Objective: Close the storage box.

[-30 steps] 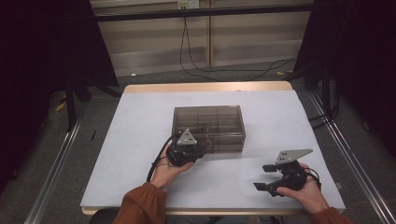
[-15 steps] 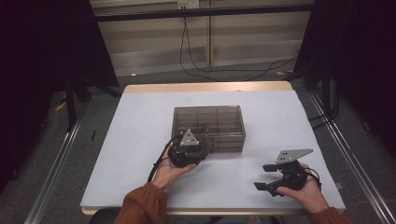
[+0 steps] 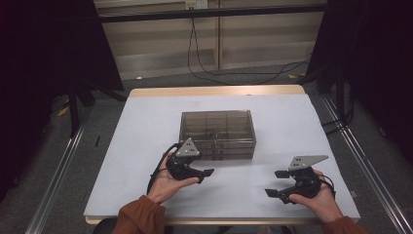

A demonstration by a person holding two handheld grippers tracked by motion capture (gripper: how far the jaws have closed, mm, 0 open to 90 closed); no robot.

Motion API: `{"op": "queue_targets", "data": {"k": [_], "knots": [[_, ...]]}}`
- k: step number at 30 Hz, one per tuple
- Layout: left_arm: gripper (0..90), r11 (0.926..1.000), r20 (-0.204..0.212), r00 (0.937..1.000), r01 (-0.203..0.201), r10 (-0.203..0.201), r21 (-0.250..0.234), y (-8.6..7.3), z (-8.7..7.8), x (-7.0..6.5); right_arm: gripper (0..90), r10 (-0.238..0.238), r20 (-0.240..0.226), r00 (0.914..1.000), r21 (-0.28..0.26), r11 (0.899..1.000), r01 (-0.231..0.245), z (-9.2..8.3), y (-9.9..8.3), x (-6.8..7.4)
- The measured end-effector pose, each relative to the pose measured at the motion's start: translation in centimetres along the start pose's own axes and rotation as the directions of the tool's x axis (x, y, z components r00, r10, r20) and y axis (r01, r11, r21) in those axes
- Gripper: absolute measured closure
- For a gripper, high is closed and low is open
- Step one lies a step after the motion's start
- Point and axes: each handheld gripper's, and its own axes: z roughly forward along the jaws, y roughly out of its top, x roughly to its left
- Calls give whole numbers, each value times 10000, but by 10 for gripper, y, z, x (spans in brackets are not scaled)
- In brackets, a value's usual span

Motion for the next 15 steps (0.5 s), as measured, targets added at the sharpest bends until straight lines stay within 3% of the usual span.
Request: {"op": "queue_targets", "data": {"k": [12,15], "knots": [[126,9996,-629,9977,256,-250,93,-17,-36,5,182,168,207,9996,-310,9994,-161,-3,1,-2],[101,9985,-831,9953,511,-491,211,-25,-44,10,157,270,289,9992,-354,9990,-259,-4,1,-4]]}}
